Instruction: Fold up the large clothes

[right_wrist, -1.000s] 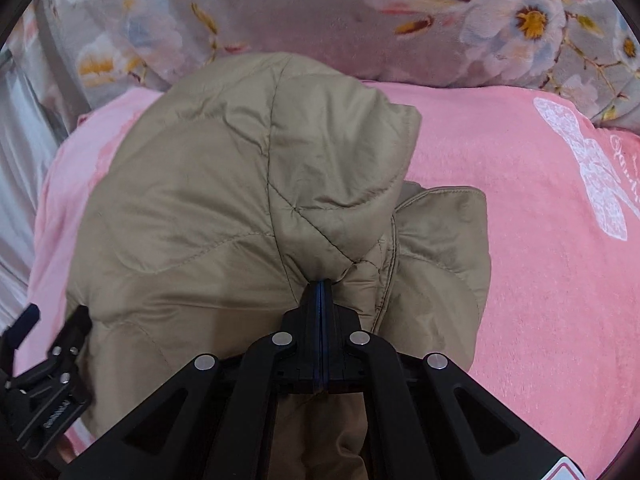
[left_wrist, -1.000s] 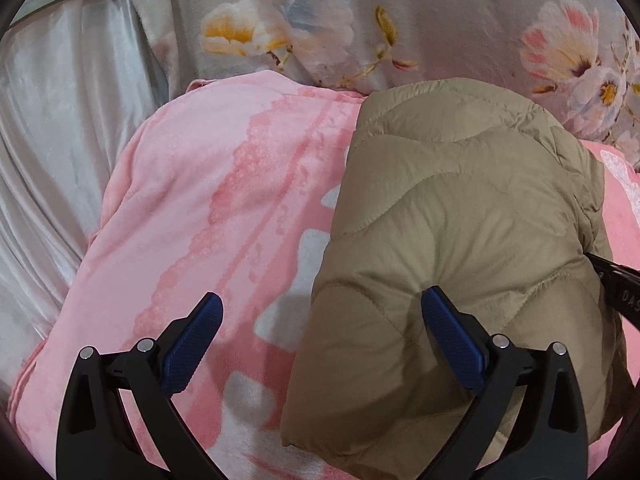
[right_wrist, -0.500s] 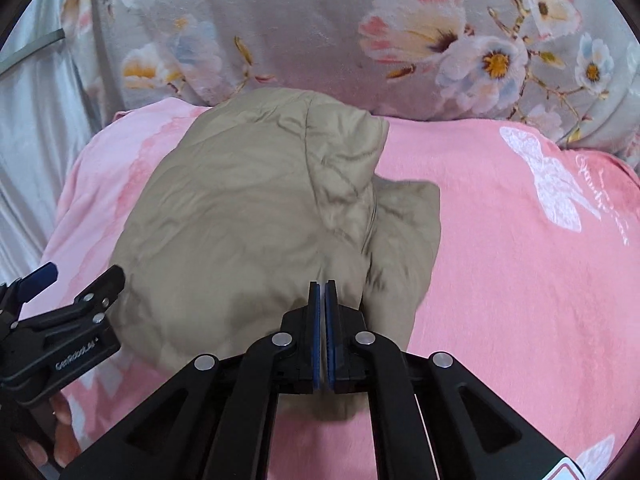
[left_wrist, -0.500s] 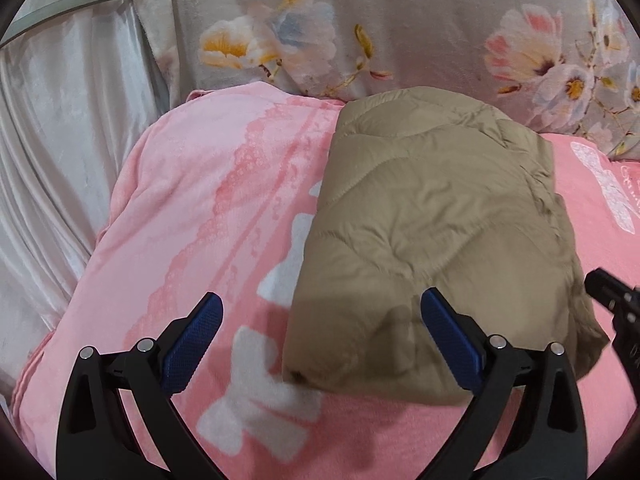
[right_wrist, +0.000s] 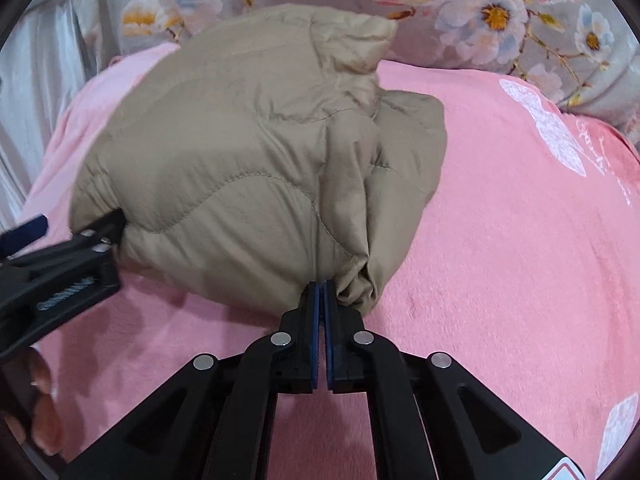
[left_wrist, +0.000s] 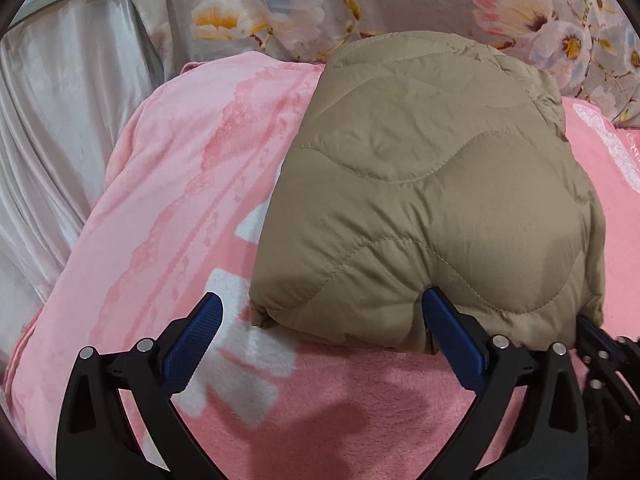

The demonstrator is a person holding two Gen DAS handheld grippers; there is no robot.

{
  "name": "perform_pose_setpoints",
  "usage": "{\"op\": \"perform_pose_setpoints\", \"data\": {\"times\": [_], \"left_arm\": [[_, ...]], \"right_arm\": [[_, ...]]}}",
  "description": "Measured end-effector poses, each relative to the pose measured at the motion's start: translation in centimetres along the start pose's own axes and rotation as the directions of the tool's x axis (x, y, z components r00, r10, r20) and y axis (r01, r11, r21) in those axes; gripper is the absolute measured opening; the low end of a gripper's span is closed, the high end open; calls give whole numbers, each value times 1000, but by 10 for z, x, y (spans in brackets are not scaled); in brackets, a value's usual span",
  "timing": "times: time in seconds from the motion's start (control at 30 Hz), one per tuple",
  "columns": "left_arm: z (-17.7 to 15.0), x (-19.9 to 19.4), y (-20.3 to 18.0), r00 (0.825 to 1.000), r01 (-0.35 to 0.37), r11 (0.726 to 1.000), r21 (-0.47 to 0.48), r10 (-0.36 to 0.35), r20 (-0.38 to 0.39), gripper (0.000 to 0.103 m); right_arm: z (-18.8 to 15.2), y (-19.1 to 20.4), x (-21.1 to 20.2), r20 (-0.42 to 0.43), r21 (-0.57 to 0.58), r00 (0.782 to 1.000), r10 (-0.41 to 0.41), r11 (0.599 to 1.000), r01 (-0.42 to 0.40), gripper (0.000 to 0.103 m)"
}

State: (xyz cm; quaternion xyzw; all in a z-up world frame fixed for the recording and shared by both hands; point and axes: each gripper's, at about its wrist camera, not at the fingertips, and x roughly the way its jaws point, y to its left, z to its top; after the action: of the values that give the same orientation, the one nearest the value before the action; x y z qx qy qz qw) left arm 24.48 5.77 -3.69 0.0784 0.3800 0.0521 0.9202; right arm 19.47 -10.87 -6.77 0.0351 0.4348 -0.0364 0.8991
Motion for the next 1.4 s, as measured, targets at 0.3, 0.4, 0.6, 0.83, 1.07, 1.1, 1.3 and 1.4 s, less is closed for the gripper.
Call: {"op": "perform_pose_setpoints", "data": {"times": [0.3, 0.4, 0.6, 0.83, 1.07, 1.1, 1.3, 1.4], "left_arm": [[-41, -43, 14, 995, 76, 996, -44, -74, 67, 97], [-61, -48, 14, 994, 81, 995, -53, -76, 80, 97], [-85, -48, 2, 993, 86, 996, -34, -82, 84, 97], [-93, -54, -2, 989, 71, 997, -28, -66, 134, 97], [-97, -63, 2, 982, 77, 995, -61, -65, 178, 97], [-97, -63, 2, 982, 75, 995, -61, -63, 179, 97], [-101, -68, 5, 978, 80, 994, -75, -64, 198, 97], [-104, -67, 5, 982, 91, 993, -79, -77, 171, 97]], "right_arm": [[-47, -14, -65, 163, 44, 986, -42, 998, 35, 54], [-61, -18, -71, 214, 41, 975, -64, 998, 56, 65], [-76, -18, -67, 211, 52, 973, -90, 995, 80, 66], [-83, -20, -67, 198, 62, 976, -86, 995, 75, 67], [-94, -5, -70, 194, 18, 978, -79, 997, 77, 67], [-95, -3, -71, 201, 14, 976, -87, 996, 86, 67], [-96, -6, -72, 194, 43, 976, -96, 995, 89, 67], [-97, -12, -75, 209, 61, 974, -92, 995, 81, 68]]}}
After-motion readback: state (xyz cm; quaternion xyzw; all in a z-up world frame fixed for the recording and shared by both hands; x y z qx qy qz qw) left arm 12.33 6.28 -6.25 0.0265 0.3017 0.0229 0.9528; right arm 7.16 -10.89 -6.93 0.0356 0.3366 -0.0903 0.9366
